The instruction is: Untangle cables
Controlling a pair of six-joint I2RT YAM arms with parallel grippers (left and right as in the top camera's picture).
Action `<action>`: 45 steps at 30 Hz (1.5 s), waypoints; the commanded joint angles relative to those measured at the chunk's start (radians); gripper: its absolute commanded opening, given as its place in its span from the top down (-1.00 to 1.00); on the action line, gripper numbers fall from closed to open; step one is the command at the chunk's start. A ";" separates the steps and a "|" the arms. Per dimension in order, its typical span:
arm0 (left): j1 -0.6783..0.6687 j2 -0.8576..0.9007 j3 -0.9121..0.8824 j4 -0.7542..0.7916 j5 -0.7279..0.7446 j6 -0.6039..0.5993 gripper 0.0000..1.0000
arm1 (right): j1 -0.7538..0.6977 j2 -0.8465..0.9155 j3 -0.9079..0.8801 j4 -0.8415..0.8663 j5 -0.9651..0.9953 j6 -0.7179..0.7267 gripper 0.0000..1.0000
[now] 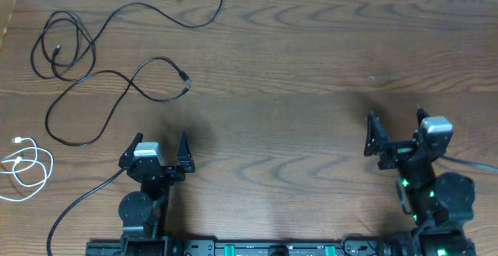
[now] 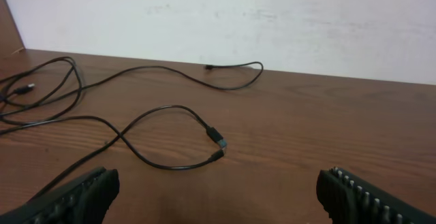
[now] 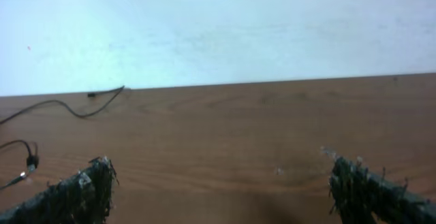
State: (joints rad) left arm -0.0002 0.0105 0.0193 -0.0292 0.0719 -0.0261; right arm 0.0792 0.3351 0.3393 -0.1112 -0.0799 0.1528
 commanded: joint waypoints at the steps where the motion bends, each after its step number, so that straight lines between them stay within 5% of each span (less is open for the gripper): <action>1: 0.005 -0.006 -0.015 -0.037 0.010 -0.005 -0.96 | 0.008 -0.091 -0.095 0.031 -0.017 -0.035 -0.98; 14: 0.005 -0.006 -0.015 -0.037 0.010 -0.005 -0.96 | 0.007 -0.327 -0.294 0.068 -0.017 -0.038 -0.98; 45: 0.005 -0.006 -0.015 -0.037 0.010 -0.005 -0.96 | -0.039 -0.330 -0.333 0.030 0.036 -0.240 -0.98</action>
State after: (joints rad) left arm -0.0002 0.0101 0.0193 -0.0292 0.0723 -0.0265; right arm 0.0647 0.0120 0.0071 -0.0696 -0.0711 -0.0319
